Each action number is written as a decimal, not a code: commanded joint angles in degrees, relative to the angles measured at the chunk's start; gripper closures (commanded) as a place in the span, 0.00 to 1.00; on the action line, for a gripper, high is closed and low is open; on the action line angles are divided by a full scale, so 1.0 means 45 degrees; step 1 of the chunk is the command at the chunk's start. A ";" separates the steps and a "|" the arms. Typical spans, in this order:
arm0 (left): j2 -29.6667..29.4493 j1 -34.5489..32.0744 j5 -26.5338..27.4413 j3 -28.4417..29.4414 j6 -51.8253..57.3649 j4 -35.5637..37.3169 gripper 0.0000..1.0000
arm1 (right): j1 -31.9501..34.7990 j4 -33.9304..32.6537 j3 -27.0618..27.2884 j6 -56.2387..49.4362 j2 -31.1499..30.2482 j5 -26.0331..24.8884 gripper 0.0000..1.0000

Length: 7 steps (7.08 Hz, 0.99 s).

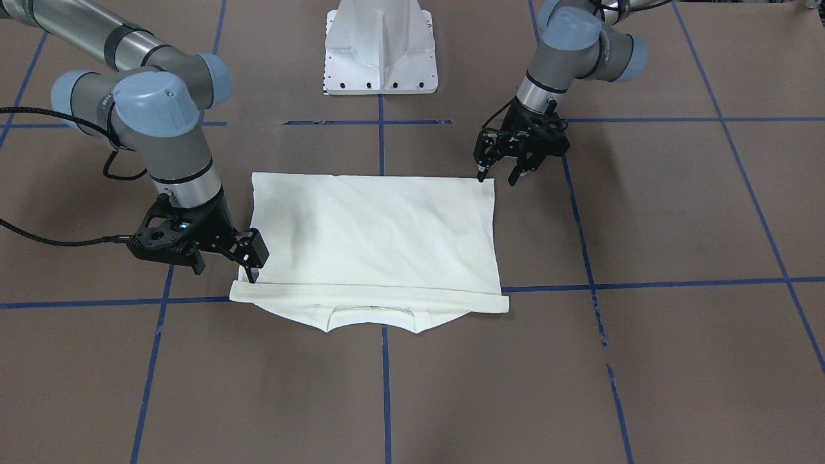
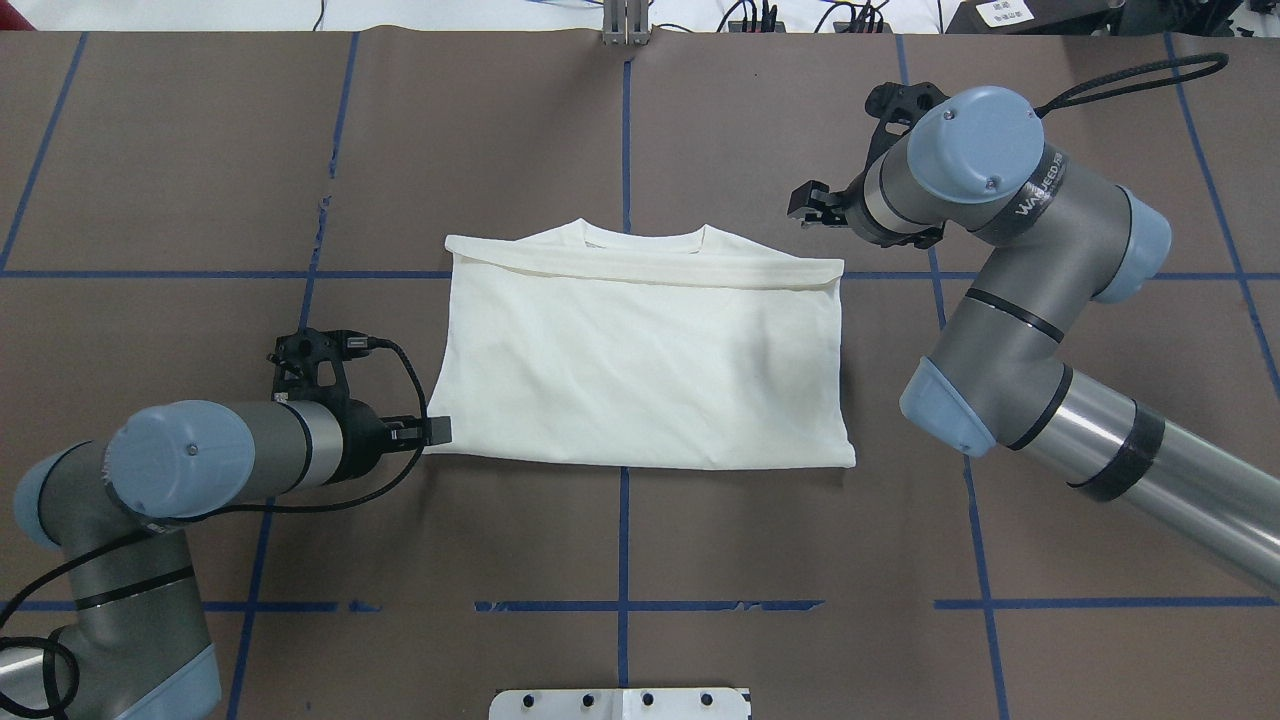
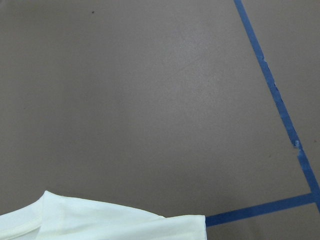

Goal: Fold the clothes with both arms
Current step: 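Lower the left gripper to the folded shirt's edge nearest it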

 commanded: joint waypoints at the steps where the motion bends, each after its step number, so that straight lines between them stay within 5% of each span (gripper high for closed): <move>1: -0.0043 0.0265 0.0133 0.0150 -0.0322 -0.0022 0.38 | 0.0000 0.0015 0.0020 0.0004 -0.0058 -0.0005 0.00; 2: -0.0101 0.0285 0.0133 0.0150 -0.0303 -0.0022 0.52 | 0.0000 0.0015 0.0021 0.0004 -0.0059 -0.0005 0.00; 4: -0.0238 0.0324 0.0133 0.0189 -0.0302 -0.0002 0.55 | 0.0000 0.0015 0.0021 0.0004 -0.0059 -0.0005 0.00; 7: -0.0219 0.0324 0.0133 0.0286 -0.0283 -0.0002 1.00 | 0.0000 0.0015 0.0020 0.0023 -0.0078 -0.0005 0.00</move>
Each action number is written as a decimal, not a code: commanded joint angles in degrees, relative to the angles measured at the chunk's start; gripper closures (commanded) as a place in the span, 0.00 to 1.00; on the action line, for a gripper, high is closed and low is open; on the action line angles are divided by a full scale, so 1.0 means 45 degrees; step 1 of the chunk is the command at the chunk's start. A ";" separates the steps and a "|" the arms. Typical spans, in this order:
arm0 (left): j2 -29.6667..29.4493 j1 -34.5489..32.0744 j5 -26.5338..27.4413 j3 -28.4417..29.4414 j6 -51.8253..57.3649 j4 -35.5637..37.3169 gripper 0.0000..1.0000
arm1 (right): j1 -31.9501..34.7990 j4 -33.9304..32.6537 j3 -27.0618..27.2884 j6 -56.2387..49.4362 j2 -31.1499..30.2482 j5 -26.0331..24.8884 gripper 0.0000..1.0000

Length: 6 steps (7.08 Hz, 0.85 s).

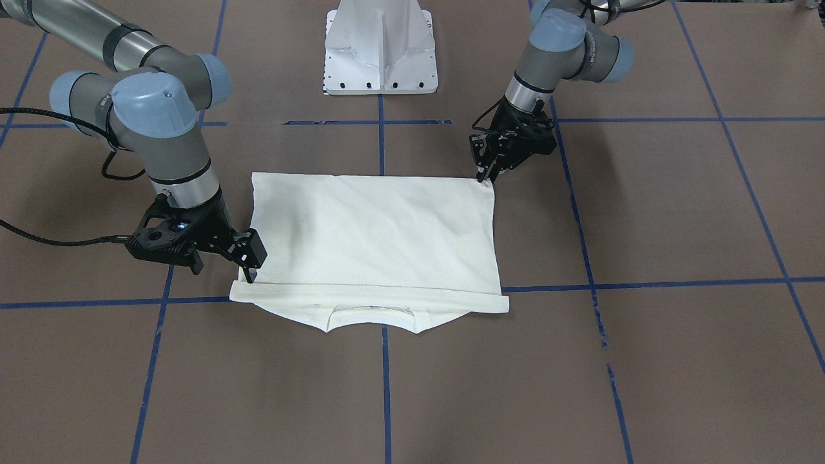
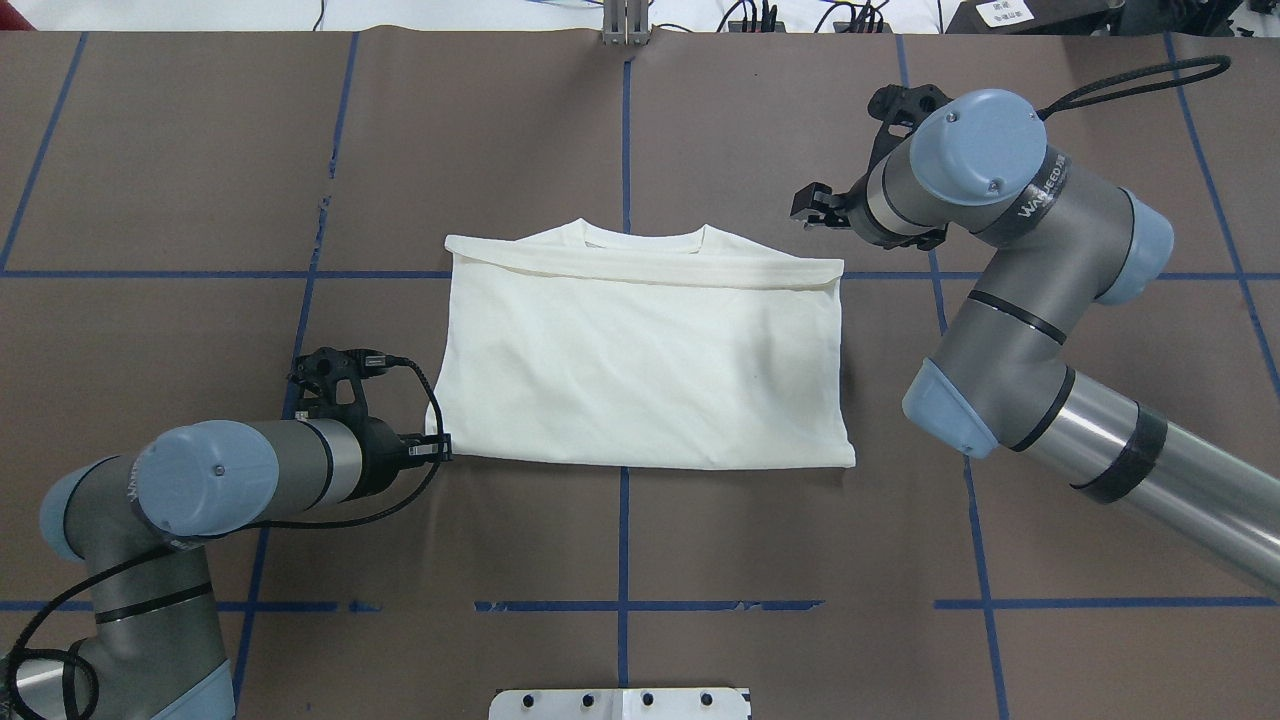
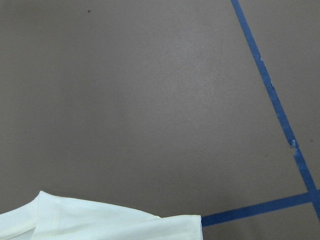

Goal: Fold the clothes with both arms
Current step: 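Lower the left gripper to the folded shirt's edge nearest it, then push the folded shirt with the left gripper, rotating it upright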

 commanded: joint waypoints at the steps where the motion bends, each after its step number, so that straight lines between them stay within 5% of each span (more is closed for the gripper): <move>1: 0.0043 0.0001 0.0019 0.0065 0.0027 0.0001 1.00 | -0.0019 0.0001 -0.0006 0.0035 -0.0007 -0.0019 0.00; 6: 0.0083 -0.2256 0.0000 0.0859 0.3182 -0.0038 1.00 | -0.0039 0.0001 0.0014 0.0074 -0.0007 -0.0019 0.00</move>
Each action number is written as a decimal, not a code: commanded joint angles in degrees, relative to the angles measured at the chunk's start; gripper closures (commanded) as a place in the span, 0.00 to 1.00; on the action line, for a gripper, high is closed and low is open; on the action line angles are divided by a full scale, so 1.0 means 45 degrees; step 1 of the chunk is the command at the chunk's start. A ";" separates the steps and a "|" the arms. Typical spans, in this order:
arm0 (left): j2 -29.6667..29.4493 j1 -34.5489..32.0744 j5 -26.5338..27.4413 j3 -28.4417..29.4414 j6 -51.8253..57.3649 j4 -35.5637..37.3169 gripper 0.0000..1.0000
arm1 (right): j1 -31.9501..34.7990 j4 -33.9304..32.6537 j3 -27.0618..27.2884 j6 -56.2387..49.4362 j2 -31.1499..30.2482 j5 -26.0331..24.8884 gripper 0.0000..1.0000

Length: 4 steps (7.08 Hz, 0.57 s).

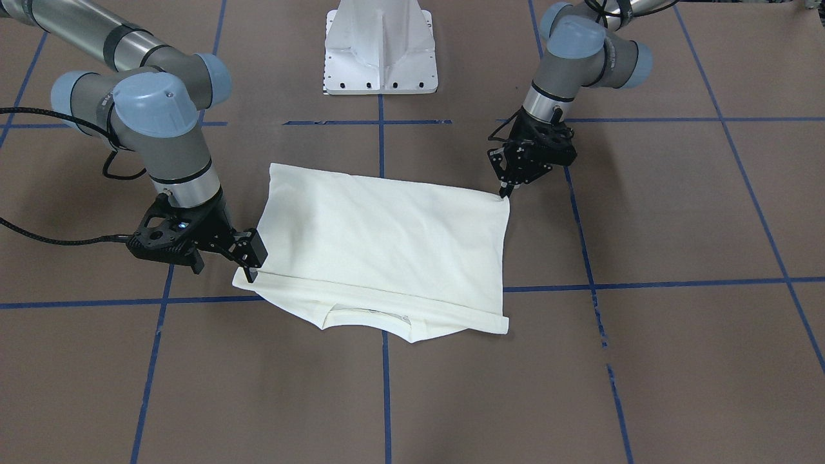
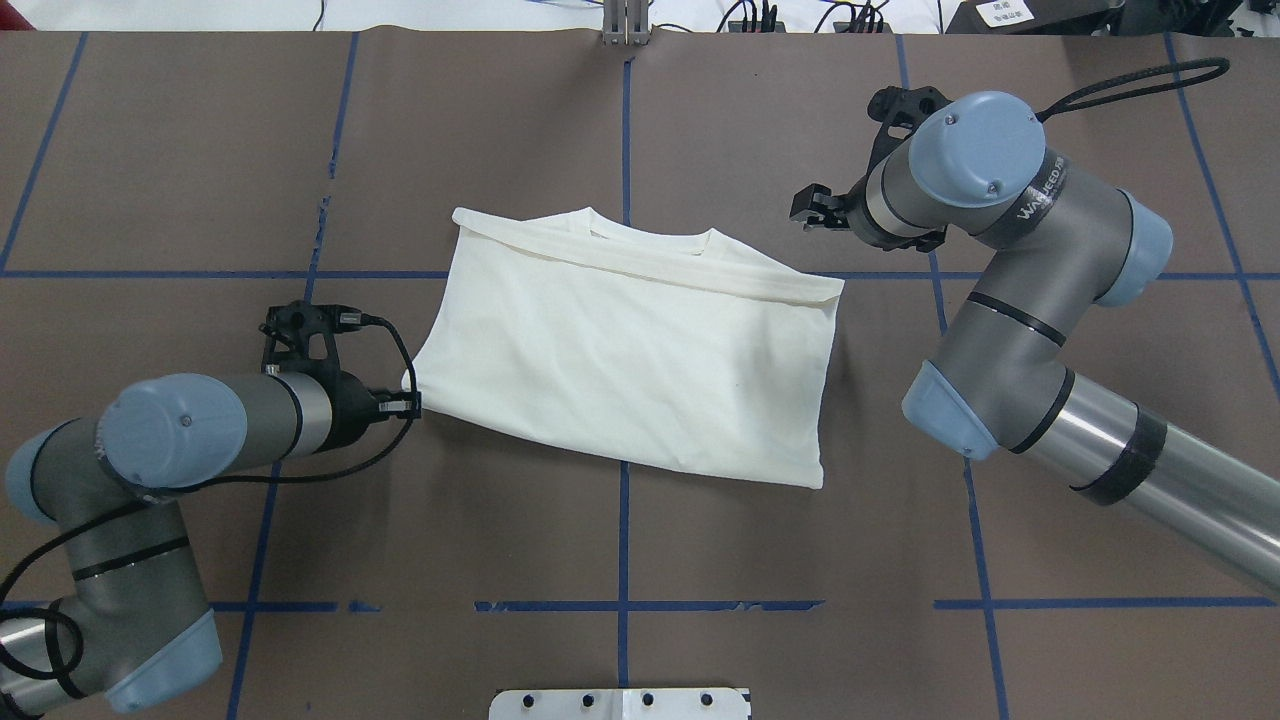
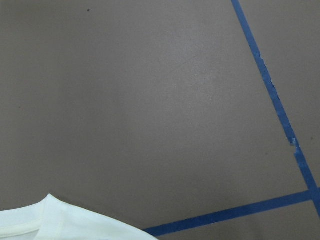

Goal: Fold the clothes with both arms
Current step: 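Push the folded shirt with the left gripper, rotating it upright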

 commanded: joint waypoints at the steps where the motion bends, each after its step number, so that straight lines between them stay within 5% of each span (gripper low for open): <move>1: -0.0254 -0.1586 -0.0027 0.1351 0.1679 -0.0060 1.00 | -0.0004 0.0000 0.0020 0.0021 0.0000 0.0000 0.00; 4: -0.3562 -0.3503 -0.0066 0.5189 0.3052 -0.0002 1.00 | -0.0004 0.0000 0.0215 0.0001 0.0019 0.0000 0.00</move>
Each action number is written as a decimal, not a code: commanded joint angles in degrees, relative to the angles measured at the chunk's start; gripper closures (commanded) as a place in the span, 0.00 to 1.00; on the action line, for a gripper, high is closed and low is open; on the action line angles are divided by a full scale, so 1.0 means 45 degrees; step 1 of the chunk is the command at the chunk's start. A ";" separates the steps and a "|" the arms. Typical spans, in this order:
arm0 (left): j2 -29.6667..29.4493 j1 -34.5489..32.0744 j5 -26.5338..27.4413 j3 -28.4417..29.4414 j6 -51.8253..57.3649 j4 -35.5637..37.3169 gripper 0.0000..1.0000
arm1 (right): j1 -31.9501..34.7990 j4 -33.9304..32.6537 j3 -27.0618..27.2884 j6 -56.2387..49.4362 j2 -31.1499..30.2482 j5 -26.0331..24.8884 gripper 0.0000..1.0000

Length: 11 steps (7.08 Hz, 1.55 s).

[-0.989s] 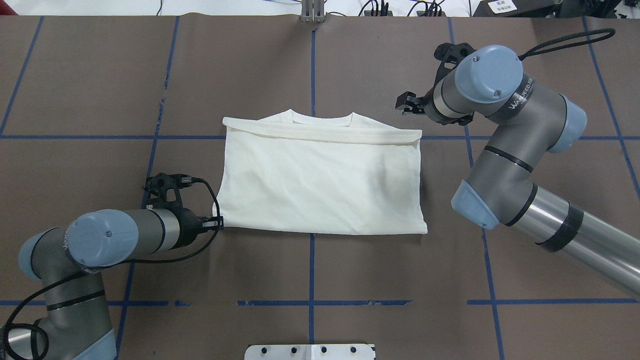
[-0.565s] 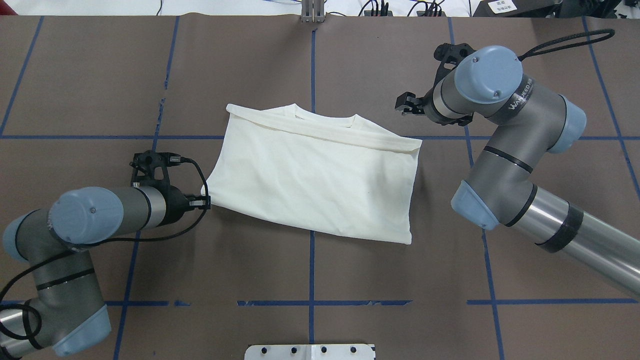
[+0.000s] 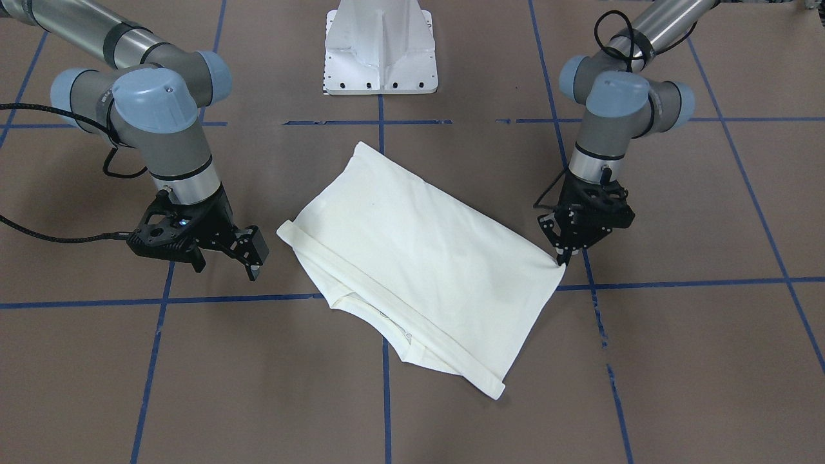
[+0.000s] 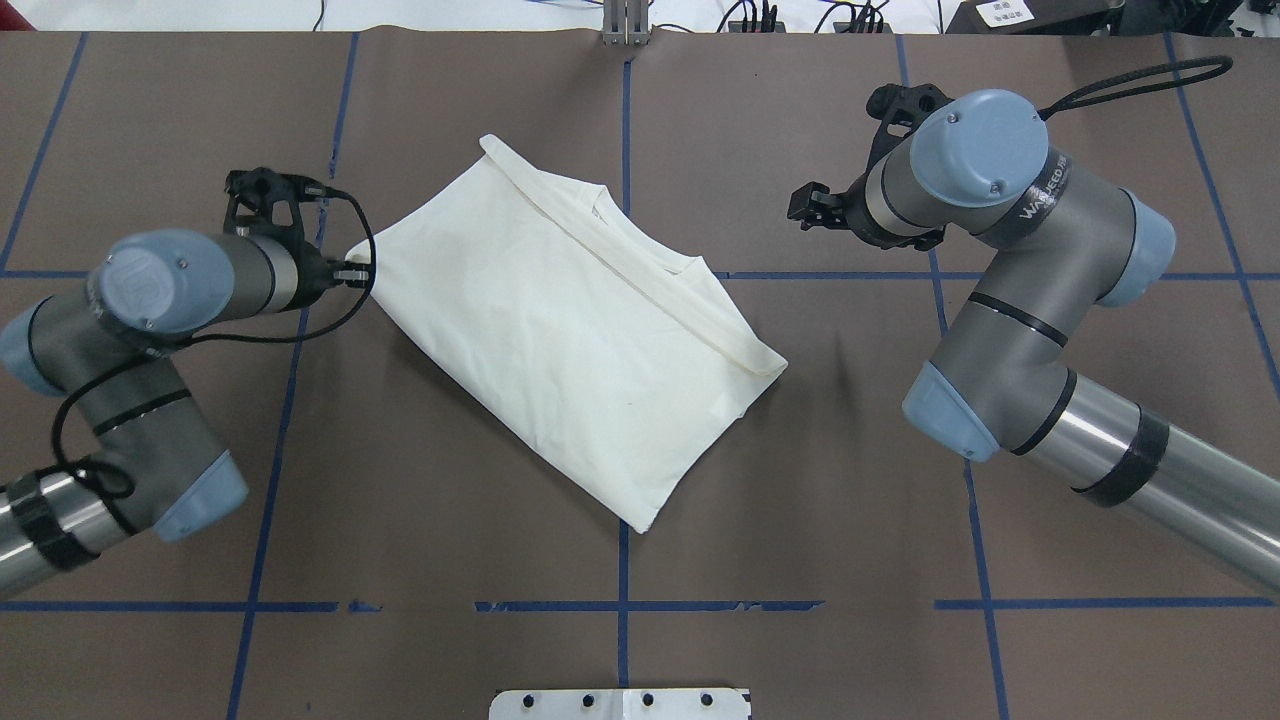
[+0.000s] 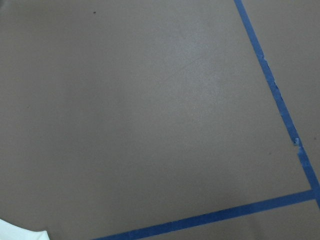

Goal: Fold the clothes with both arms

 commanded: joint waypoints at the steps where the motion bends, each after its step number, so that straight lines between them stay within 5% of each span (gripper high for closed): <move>1: -0.2739 -0.0993 0.0001 0.3409 0.0564 -0.0058 1.00 | -0.0019 0.0000 0.0119 0.0018 0.0016 -0.0019 0.00; 4: -0.6199 -0.1426 0.0467 0.8334 0.0664 -0.1870 1.00 | -0.0058 -0.0020 0.0489 0.0309 -0.0003 0.0000 0.00; 6: -0.6091 -0.1853 0.0470 0.8424 0.0683 -0.2031 1.00 | -0.0369 -0.0039 0.0647 0.0642 -0.0023 -0.0058 0.00; 7: -0.5800 -0.1875 0.0451 0.8269 0.0954 -0.2109 0.01 | -0.0719 -0.0001 0.0589 0.1107 0.0132 -0.0136 0.00; 9: -0.4942 -0.2147 -0.0885 0.6051 0.1132 -0.2149 0.00 | -0.1345 0.0000 0.0085 0.2279 0.0812 -0.0912 0.04; 11: -0.4024 -0.2149 -0.1600 0.4700 0.1132 -0.2188 0.00 | -0.1834 0.0154 -0.2290 0.4149 0.3071 -0.1715 0.27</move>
